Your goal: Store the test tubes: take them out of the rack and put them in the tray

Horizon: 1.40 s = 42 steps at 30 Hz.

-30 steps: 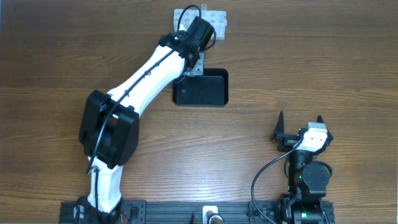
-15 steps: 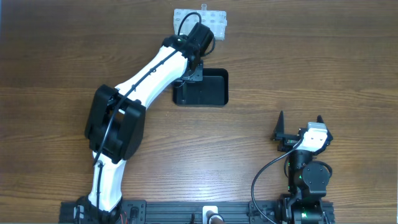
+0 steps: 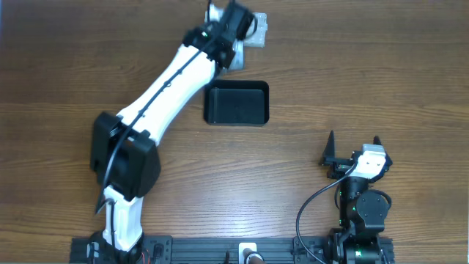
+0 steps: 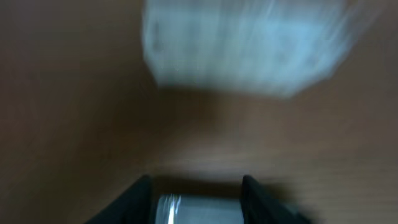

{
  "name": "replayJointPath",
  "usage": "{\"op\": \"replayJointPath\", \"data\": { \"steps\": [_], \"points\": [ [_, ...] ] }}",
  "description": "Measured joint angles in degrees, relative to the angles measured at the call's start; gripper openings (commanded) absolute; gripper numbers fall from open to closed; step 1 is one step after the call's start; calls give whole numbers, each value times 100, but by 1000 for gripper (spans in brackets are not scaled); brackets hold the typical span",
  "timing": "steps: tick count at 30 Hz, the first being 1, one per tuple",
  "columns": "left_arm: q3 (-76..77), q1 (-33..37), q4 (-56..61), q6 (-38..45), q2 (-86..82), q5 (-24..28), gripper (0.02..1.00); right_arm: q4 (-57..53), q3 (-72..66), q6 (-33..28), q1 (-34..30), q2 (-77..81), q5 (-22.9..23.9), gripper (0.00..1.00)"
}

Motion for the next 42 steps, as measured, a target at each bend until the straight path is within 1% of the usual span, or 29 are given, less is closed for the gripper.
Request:
{"op": "replayJointPath", "data": {
  "steps": [2,3,4,8,13,22,26,34,36,38,42],
  "points": [
    [184,-7,348,28,-131,-251,728,0,0,0,0,0,0,993],
    [249,-11,511,24,-184,-365,875,0,0,-2,0,0,0,991],
    [297,-11,645,42,-210,-455,996,0,0,2,0,0,0,991],
    [323,66,1213,92,-109,-629,998,0,0,-2,0,0,0,991],
    [323,184,2037,481,361,-623,998,2,0,-2,0,0,0,991],
    [321,214,2662,837,1064,-595,996,0,0,2,0,0,-2,991],
    [323,264,2942,999,1178,-579,967,0,0,0,0,0,-2,991],
    [334,286,3165,1156,1482,-560,871,0,0,0,0,0,0,991],
    [334,286,3224,1174,1530,-560,825,0,0,2,0,0,-2,993],
    [334,289,3281,1191,1550,-562,755,0,0,2,0,0,0,993],
    [334,286,3390,1220,1561,-540,647,0,0,2,0,0,0,993]
  ]
}}
